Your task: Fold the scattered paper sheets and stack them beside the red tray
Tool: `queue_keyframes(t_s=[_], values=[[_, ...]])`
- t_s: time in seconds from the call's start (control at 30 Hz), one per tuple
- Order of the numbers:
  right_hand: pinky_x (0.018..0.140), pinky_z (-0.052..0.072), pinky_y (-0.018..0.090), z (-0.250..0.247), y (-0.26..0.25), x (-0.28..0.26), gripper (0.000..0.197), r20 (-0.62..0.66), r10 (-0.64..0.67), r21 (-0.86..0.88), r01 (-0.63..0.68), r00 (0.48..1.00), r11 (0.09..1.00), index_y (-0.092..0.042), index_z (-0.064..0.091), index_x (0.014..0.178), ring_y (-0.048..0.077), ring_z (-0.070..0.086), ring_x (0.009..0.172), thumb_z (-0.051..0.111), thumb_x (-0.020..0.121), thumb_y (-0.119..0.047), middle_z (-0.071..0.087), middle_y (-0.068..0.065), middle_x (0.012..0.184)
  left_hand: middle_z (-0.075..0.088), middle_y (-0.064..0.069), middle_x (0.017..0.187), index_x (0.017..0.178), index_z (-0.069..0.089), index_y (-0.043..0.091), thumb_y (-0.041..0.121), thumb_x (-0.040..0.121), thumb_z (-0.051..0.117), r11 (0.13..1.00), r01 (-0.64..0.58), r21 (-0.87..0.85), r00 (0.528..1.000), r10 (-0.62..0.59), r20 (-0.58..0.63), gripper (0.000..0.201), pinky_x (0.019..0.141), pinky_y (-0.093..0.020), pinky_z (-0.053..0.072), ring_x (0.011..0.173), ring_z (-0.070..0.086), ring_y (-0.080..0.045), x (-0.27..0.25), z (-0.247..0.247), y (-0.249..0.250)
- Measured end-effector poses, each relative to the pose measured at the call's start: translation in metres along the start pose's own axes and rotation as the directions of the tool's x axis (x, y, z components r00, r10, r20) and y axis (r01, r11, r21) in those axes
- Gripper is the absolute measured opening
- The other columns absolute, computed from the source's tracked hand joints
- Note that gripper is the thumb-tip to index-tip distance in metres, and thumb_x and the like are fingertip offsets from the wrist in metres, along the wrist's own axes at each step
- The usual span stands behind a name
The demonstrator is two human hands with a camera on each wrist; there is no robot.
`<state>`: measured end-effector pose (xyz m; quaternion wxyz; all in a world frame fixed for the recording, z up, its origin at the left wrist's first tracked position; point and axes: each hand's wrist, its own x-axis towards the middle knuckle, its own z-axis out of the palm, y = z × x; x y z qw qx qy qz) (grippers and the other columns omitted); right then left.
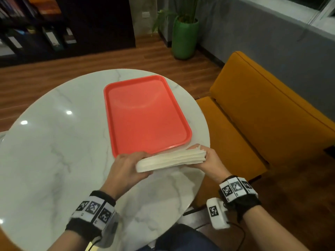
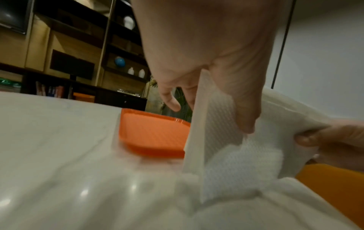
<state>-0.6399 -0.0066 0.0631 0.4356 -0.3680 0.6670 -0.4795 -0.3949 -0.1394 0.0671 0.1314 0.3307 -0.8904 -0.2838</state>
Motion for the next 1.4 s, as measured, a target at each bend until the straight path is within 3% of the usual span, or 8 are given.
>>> queue_keyframes(t_s=[0.2,0.37,0.5,0.63,0.87,1.03,1.23,1.4], values=[[0.102,0.045,0.048,0.001,0.035,0.002,0.057,0.049,0.170,-0.152,-0.161,0.984,0.975,-0.041,0.068,0.102,0.011,0.063,0.107,0.086,0.049,-0.051,0.072,-0.011,0.104,0.068,0.020,0.086,0.098,0.064,0.033,0.042,0.066,0.072,0.957,0.150,-0.247,0.989,-0.149,0.019,0.034,0.070,-0.012,0.042,0.080,0.062,0.000,-0.020,0.022,-0.012],[0.091,0.053,0.040,-0.005,0.002,0.015,0.034,0.025,0.174,-0.042,-0.172,0.984,0.984,-0.022,0.066,0.104,0.016,0.067,0.099,0.076,0.074,-0.008,0.072,-0.002,0.102,0.073,0.001,0.097,0.104,0.065,0.017,0.013,0.069,0.084,0.689,0.293,-0.663,0.913,-0.408,-0.020,0.040,0.076,-0.020,0.053,0.089,0.068,-0.013,-0.010,0.006,-0.004],[0.080,0.056,0.033,-0.003,-0.030,0.047,0.030,0.057,0.115,0.203,-0.124,0.992,0.971,-0.017,0.061,0.114,0.017,0.068,0.098,0.063,0.086,-0.008,0.072,0.000,0.108,0.069,-0.006,0.116,0.125,0.054,0.014,0.017,0.079,0.075,0.369,0.231,-0.900,0.844,-0.537,-0.004,0.050,0.086,-0.041,0.056,0.104,0.067,-0.023,0.026,-0.018,0.008],[0.060,0.053,0.031,0.008,-0.057,0.102,0.029,0.007,0.139,0.338,-0.133,0.990,0.932,-0.009,0.058,0.117,0.024,0.066,0.082,0.059,0.089,-0.008,0.068,0.010,0.108,0.063,-0.005,0.125,0.133,0.043,0.018,0.021,0.083,0.071,0.131,0.199,-0.971,0.807,-0.584,0.086,0.057,0.078,-0.039,0.057,0.107,0.066,-0.024,0.064,-0.037,0.008],[0.043,0.045,0.025,0.027,-0.055,0.160,0.025,0.077,0.294,0.231,-0.304,0.953,0.924,0.000,0.055,0.111,0.021,0.060,0.051,0.058,0.087,-0.005,0.064,0.016,0.076,0.062,-0.010,0.122,0.131,0.043,0.014,0.012,0.086,0.069,0.173,0.340,-0.924,0.685,-0.719,0.117,0.052,0.067,-0.030,0.055,0.101,0.067,-0.027,0.089,-0.028,-0.031],[0.053,0.049,0.031,0.031,-0.021,0.175,0.029,-0.037,0.331,-0.197,-0.332,0.943,0.923,-0.005,0.055,0.110,0.022,0.060,0.065,0.064,0.084,-0.016,0.064,0.010,0.091,0.065,-0.008,0.109,0.120,0.050,0.010,0.012,0.084,0.069,0.257,0.495,-0.830,0.591,-0.800,0.105,0.041,0.061,-0.031,0.055,0.088,0.066,-0.021,0.094,0.007,-0.054],[0.088,0.049,0.039,0.032,-0.019,0.174,0.040,-0.082,0.261,-0.449,-0.270,0.962,0.852,-0.004,0.056,0.116,0.031,0.058,0.104,0.062,0.087,-0.031,0.063,0.014,0.114,0.060,-0.005,0.119,0.127,0.047,0.009,0.026,0.084,0.069,0.514,0.633,-0.578,0.625,-0.781,-0.010,0.051,0.094,-0.039,0.048,0.107,0.059,-0.024,0.086,0.012,-0.057],[0.087,0.043,0.031,0.015,-0.028,0.146,0.039,-0.133,0.169,-0.586,-0.215,0.977,0.781,-0.008,0.055,0.123,0.026,0.056,0.108,0.055,0.093,-0.032,0.060,0.011,0.117,0.059,0.002,0.112,0.130,0.050,0.018,0.024,0.085,0.070,0.594,0.574,-0.563,0.652,-0.748,-0.125,0.050,0.080,-0.033,0.050,0.095,0.063,-0.018,0.036,-0.031,-0.050]])
